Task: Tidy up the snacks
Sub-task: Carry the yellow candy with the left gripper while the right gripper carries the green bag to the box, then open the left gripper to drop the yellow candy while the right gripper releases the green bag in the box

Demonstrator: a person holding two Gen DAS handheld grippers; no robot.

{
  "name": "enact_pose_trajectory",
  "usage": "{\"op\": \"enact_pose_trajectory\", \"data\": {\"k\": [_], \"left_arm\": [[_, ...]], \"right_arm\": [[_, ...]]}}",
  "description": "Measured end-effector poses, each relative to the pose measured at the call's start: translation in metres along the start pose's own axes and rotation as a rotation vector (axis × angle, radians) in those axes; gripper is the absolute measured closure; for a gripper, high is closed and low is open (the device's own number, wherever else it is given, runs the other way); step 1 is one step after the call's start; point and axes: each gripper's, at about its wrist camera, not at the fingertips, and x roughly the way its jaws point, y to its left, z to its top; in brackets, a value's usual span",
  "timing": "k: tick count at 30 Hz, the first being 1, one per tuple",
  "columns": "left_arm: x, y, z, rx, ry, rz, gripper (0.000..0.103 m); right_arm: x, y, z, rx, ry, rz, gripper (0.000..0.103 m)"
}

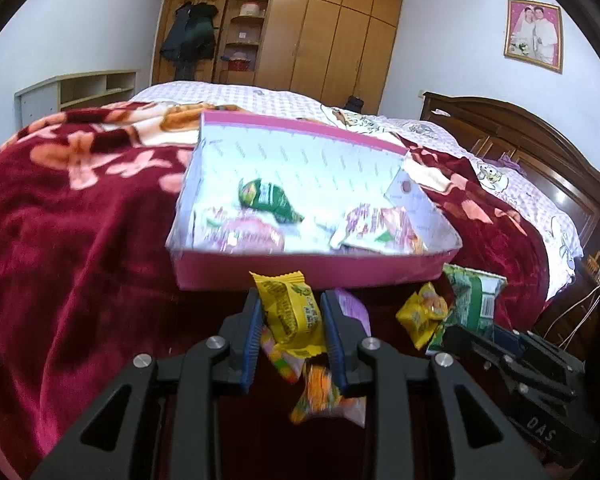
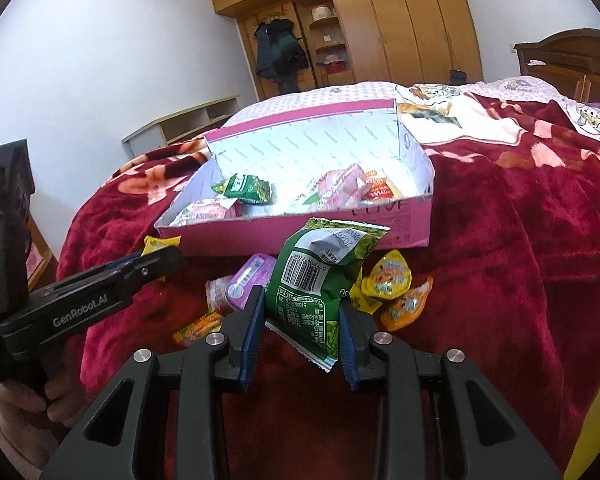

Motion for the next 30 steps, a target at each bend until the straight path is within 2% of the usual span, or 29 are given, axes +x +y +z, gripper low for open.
{"op": "enact_pose_trajectory", "data": {"k": [17,30], "left_arm": [[0.052,-0.017,0.057,0.040,-0.022,-0.025,0.073],[0.088,-0.015,0.055,0.039,0.035,0.014,0.072]], "right_arm": [[0.010,-0.015,0.025,-0.022,-0.011,-0.024,0.069],[0.021,-0.029,0.051,-0.032,-0.036,-0.063,0.069]]}}
